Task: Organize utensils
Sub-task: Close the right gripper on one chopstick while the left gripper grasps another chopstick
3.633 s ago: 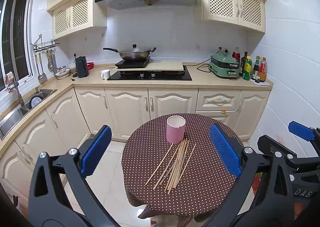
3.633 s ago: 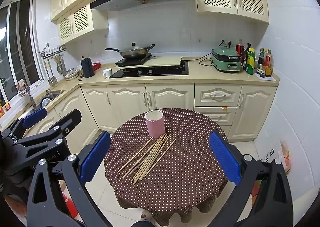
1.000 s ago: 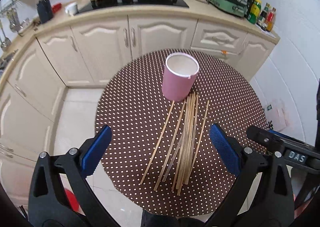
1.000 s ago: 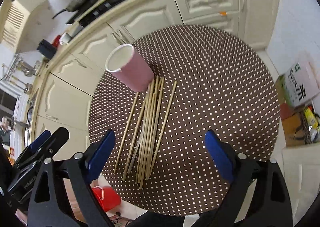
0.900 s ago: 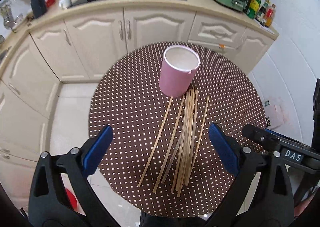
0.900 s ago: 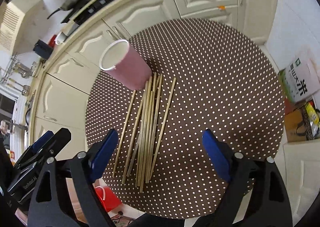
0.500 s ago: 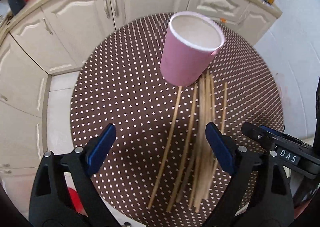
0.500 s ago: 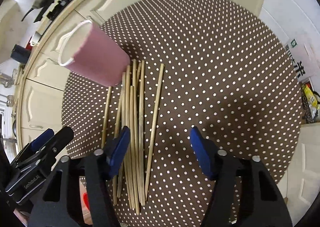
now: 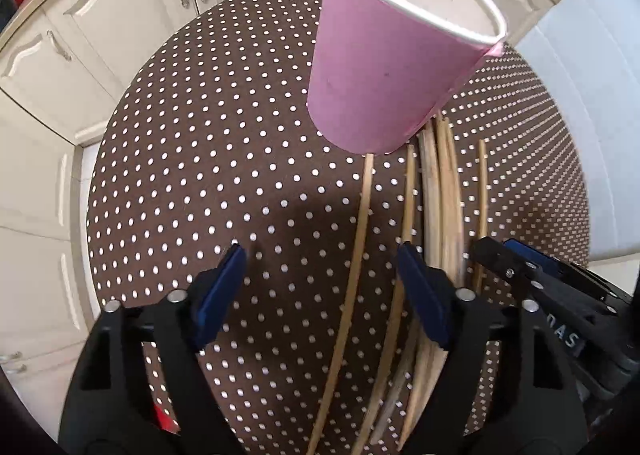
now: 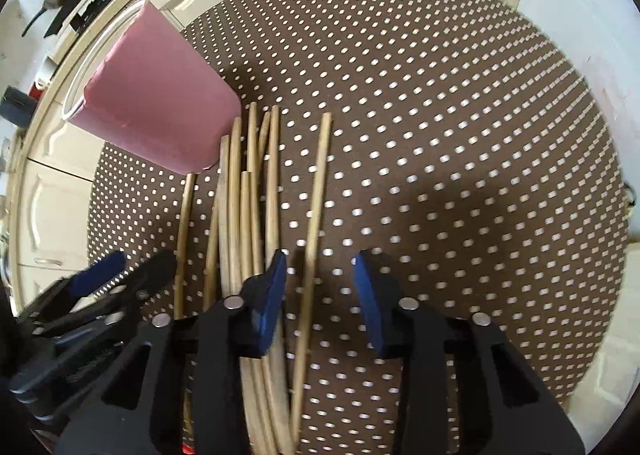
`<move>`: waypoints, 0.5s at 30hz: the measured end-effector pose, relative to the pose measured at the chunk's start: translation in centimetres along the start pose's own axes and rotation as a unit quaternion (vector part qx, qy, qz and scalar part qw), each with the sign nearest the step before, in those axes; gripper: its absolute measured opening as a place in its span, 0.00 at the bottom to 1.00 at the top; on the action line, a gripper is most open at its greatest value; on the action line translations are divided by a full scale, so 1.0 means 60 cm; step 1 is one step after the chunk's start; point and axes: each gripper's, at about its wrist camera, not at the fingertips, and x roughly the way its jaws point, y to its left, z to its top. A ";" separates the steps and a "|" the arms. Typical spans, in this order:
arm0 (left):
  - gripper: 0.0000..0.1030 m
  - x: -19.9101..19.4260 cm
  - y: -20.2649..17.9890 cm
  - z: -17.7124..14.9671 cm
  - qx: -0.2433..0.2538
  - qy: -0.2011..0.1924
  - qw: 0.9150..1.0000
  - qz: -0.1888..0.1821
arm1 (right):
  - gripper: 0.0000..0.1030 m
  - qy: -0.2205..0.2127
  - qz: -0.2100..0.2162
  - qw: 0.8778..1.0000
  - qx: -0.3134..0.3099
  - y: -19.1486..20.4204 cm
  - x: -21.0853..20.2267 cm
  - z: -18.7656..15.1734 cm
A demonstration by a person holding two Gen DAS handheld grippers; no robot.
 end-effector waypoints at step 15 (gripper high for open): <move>0.29 0.028 -0.009 0.016 -0.022 -0.007 0.999 0.042 | 0.05 -0.043 -0.013 0.999 -0.004 0.014 0.025 -0.027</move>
